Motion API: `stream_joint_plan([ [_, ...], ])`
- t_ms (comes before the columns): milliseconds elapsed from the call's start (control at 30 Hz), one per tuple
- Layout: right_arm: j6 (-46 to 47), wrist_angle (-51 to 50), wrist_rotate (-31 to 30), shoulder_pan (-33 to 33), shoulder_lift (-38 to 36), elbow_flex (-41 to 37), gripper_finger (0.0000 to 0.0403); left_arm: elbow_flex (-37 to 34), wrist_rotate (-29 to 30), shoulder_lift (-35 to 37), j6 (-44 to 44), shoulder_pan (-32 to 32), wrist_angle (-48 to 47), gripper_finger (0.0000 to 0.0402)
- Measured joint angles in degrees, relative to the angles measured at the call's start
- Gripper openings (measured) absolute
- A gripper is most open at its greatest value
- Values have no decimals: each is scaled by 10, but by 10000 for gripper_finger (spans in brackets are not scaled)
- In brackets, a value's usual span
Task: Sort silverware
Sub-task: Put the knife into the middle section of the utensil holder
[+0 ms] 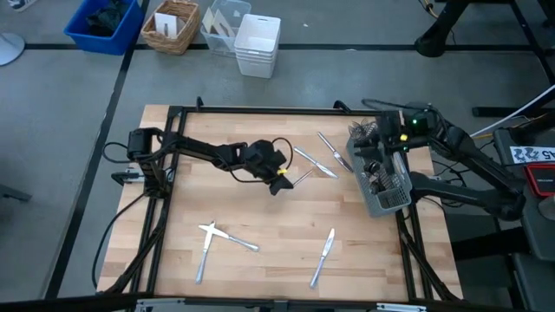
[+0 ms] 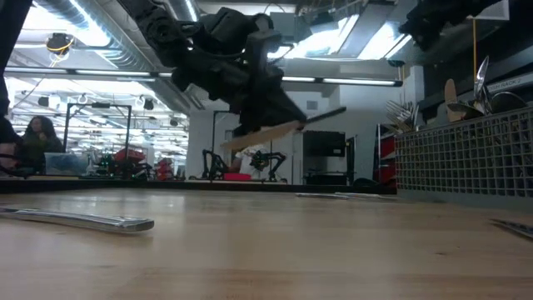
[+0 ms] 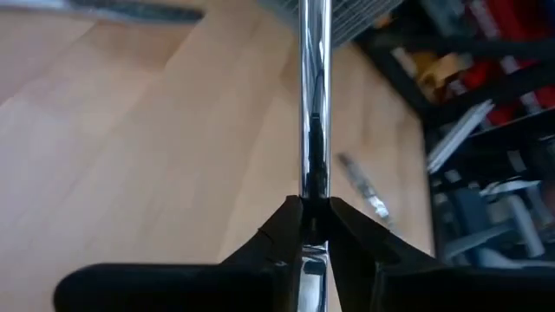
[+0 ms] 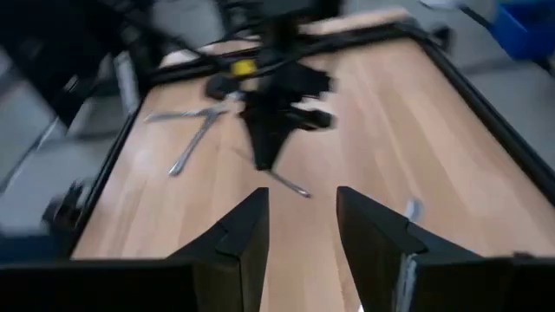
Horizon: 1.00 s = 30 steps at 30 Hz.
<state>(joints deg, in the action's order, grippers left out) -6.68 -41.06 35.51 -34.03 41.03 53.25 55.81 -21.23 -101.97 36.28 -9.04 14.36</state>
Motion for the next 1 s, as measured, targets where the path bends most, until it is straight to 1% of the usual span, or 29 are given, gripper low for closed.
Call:
stream_joint_plan([
  [167, -130, 33, 0, 93, 36, 0, 138, 0, -11, 0, 13, -5, 54, 37],
  [267, -203, 56, -28, 147, 67, 0, 138, 0, -11, 1, 13, -5, 73, 38],
  [367, -241, 91, -104, 190, 102, 0, 138, 0, -11, 1, 13, -4, 79, 38],
  [467, -254, 142, -194, 227, 141, 0, 138, 0, -11, 1, 13, -3, 78, 38],
  [533, -269, 175, -240, 249, 170, 0, 138, 1, -11, 1, 13, -3, 78, 38],
  [700, -334, 202, -314, 296, 236, 0, 138, 1, -11, 1, 13, -3, 78, 38],
  [800, -371, 202, -373, 323, 267, 0, 138, 1, -11, 1, 13, -3, 77, 38],
  [900, -376, 206, -434, 344, 294, 0, 138, 1, -11, 1, 13, -3, 77, 38],
  [1000, -384, 209, -473, 360, 315, 0, 138, 1, -11, 1, 13, -3, 77, 38],
])
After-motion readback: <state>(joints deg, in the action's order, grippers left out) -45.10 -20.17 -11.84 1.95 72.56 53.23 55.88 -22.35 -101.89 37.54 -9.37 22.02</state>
